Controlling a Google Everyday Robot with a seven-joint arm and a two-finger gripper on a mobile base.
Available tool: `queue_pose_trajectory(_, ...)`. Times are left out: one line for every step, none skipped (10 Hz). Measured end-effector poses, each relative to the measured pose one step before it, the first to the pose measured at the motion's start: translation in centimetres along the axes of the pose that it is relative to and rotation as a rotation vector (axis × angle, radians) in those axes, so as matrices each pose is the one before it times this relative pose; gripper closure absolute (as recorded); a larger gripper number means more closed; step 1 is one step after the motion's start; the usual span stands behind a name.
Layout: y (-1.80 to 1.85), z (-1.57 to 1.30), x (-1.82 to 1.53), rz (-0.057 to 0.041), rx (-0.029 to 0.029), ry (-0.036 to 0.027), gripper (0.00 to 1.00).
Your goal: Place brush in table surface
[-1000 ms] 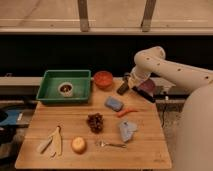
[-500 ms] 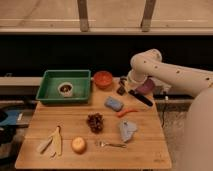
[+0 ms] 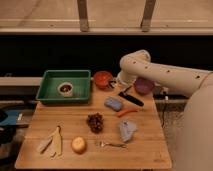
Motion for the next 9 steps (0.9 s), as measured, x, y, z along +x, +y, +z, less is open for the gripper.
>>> queue_pose_trajectory(1.411, 0.011, -1.279, -0.04731, -0.0145, -0.01022, 1.0)
queue_pose_trajectory(1.282, 0.027, -1.184, -0.04733, -0.01556, -0.0107, 1.0)
queue_pose_trajectory(1.326, 0.014, -1.08, -0.04671, -0.02058, -0.01068, 1.0)
queue_pose_trajectory(1.869, -0.105, -1.109, -0.05862, -0.02917, -0.0127, 1.0)
queue_pose_trajectory(1.563, -0.452, -0.625, -0.04808, -0.01744, -0.00542, 1.0)
queue_pose_trajectory(0.198, -0.027, -0.058, -0.00545, -0.0021, 0.00003, 1.0)
queue_pose_trajectory(-0.117, -0.008, 0.083, 0.00135, 0.00179, 0.0008, 1.0)
queue_pose_trajectory(-0.012, -0.006, 0.022, 0.00042, 0.00001, -0.00003, 1.0)
queue_pose_trajectory(-0.018, -0.009, 0.029, 0.00044, 0.0002, 0.00023, 1.0)
